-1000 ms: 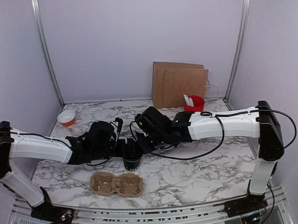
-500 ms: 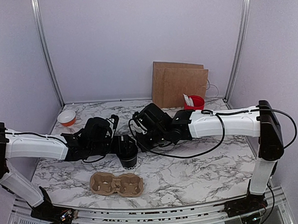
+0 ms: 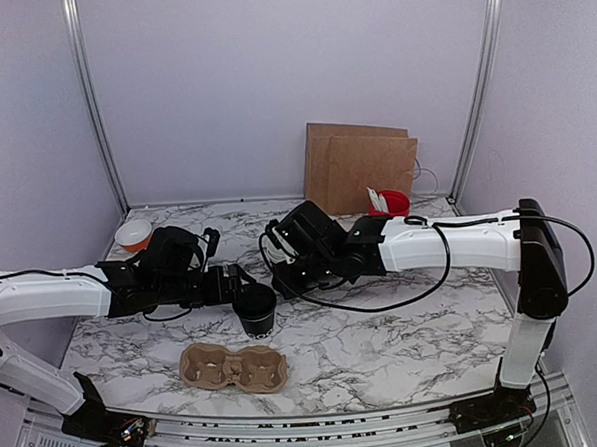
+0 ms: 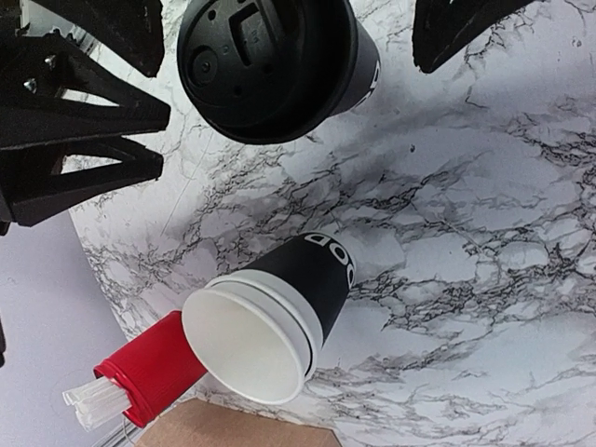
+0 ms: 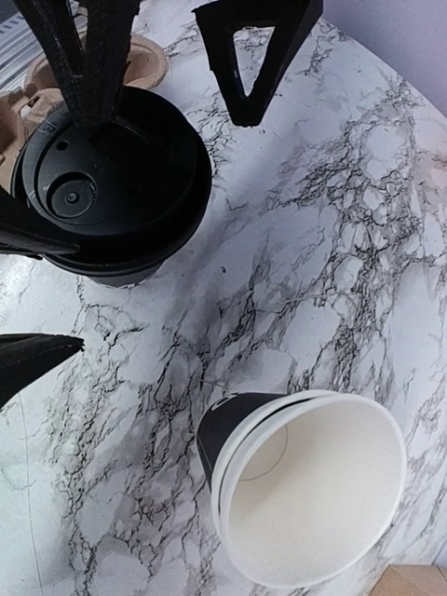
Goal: Pack the takeout coffee
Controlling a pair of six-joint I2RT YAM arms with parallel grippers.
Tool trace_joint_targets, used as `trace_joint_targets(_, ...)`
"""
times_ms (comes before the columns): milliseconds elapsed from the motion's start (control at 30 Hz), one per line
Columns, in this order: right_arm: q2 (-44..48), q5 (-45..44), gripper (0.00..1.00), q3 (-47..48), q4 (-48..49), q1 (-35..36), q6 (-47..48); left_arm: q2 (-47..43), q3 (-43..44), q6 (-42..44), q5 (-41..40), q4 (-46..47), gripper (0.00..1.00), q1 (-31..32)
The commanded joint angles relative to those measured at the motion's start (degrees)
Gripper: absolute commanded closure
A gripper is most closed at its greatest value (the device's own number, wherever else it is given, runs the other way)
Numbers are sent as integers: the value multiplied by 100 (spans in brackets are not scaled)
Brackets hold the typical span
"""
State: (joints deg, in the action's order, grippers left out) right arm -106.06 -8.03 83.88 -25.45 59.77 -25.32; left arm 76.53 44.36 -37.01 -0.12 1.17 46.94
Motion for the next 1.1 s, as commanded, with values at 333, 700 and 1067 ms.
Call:
trace_joint_targets(333, 541, -82, 68, -265, 216, -225, 28, 158, -1, -672, 1636, -554, 8, -123)
trace_joint_targets(700, 819, -154, 67, -583, 251, -249, 3, 1052, 337, -972, 1605, 406, 15, -99)
trace_joint_targets(1067, 1123, -304, 66, -881, 172, -324, -23, 1476, 795, -1008, 1057, 632, 15, -17)
